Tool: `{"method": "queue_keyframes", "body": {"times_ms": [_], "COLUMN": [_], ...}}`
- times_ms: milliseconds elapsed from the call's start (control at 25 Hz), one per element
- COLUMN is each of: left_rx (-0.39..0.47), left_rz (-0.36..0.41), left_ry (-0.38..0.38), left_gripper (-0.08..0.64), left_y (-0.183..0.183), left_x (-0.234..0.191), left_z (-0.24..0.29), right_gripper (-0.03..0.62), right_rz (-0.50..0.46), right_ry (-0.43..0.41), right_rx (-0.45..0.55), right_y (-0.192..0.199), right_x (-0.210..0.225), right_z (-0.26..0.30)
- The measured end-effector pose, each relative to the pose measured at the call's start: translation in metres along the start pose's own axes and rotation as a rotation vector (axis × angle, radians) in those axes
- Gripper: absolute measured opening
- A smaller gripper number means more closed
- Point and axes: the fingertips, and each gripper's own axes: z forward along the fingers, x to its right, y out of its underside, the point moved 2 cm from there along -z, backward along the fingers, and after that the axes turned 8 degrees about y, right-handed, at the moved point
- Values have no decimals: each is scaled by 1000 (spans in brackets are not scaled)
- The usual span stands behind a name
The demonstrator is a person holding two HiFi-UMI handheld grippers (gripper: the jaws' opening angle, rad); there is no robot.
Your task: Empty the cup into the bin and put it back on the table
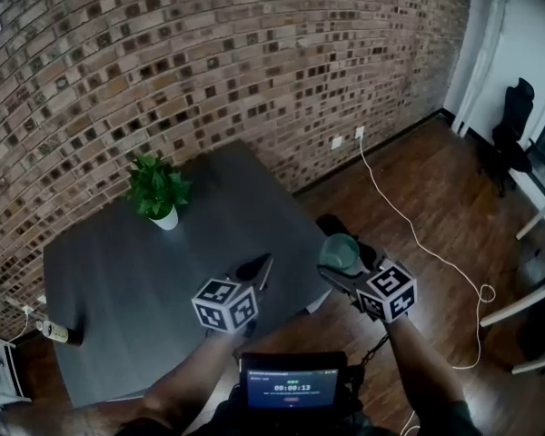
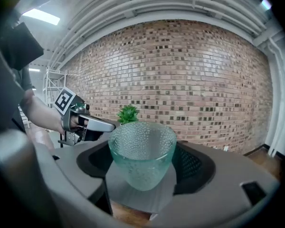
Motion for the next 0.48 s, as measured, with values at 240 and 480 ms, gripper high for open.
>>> {"method": "queue_keyframes", "body": {"times_ms": [240,480], "left_rx": [14,41], "left_rz": [35,54], "left_ry": [25,39], "left_gripper": [2,2], "left_y": [-12,-27], "left_x": [23,43], "left_z": [41,86], "right_gripper": [387,386], "right_rz": [-11,-76], "right_ry": [26,45], "right_rx": [11,8], "right_y": [-5,-12], "right_x": [43,86], "right_z": [-20,-34]}}
